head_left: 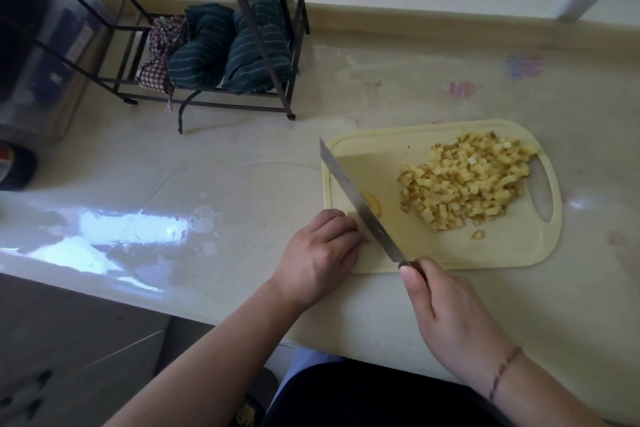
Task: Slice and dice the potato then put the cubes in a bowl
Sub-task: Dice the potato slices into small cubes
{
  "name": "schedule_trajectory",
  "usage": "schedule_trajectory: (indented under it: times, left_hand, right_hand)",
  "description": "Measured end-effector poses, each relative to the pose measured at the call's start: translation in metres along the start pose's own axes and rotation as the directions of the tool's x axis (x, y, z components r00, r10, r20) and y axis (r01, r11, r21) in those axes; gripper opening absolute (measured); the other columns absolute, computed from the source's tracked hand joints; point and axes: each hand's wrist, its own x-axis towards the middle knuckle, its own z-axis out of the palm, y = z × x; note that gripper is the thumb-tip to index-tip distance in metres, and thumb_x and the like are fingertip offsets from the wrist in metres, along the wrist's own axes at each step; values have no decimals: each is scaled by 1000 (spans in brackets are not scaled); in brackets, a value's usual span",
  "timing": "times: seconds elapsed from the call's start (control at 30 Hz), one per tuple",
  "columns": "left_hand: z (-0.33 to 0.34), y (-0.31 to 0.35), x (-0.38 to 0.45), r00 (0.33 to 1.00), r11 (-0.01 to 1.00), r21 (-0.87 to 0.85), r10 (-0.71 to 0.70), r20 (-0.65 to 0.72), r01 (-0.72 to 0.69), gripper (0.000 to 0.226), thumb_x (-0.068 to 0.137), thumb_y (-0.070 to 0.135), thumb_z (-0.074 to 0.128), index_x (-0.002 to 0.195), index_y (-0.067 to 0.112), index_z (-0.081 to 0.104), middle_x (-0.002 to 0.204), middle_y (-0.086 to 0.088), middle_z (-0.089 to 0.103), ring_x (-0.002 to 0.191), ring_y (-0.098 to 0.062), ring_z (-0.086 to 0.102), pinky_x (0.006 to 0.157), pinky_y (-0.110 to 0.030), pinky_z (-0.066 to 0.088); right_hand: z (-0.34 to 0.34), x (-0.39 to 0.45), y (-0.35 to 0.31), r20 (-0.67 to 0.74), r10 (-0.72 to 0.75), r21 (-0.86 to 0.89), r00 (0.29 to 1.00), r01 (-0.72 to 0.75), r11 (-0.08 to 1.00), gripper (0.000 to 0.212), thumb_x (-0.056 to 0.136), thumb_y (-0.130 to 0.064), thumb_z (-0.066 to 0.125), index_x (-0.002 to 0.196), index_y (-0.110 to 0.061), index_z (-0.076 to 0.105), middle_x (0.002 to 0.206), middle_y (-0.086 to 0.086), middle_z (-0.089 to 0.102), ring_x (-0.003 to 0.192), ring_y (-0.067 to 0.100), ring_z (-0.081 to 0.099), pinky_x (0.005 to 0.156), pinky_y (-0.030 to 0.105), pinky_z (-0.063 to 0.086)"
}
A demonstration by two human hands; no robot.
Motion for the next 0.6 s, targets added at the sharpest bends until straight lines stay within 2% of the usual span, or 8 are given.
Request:
schedule_trajectory:
  times: [0.2, 0.5, 0.6]
  left_hand:
    - [0, 2, -6, 1000, 1000, -11, -16, -13, 16, 4, 86, -2, 75, 90, -1, 75, 97, -12, 69, 95, -28, 61, 82, -34, 54]
    - [0, 2, -4, 1000, 1000, -13, -20, -8, 20, 11, 94, 4, 68, 93, -1, 76, 98, -12, 72, 95, -31, 65, 85, -37, 56]
    - [2, 2, -6, 999, 999, -25, -38, -11, 37, 10, 93, 3, 68, 93, -1, 77, 99, -12, 72, 97, -31, 66, 86, -36, 56]
  right_hand:
    - [0, -11, -1, 6, -25, 36, 1000, 24, 999, 50, 87, -65, 18, 72, -24, 43, 51, 4, 48, 52, 15, 51, 48, 30, 34]
    - [6, -17, -3, 32, -56, -1, 998, 57, 998, 41, 90, -62, 16, 75, -30, 37, 52, -2, 46, 56, 14, 50, 47, 24, 31]
    - [8, -15, -5, 47, -54, -16, 997, 55, 998, 38, 89, -58, 16, 75, -28, 35, 53, -3, 45, 52, 14, 46, 49, 27, 31]
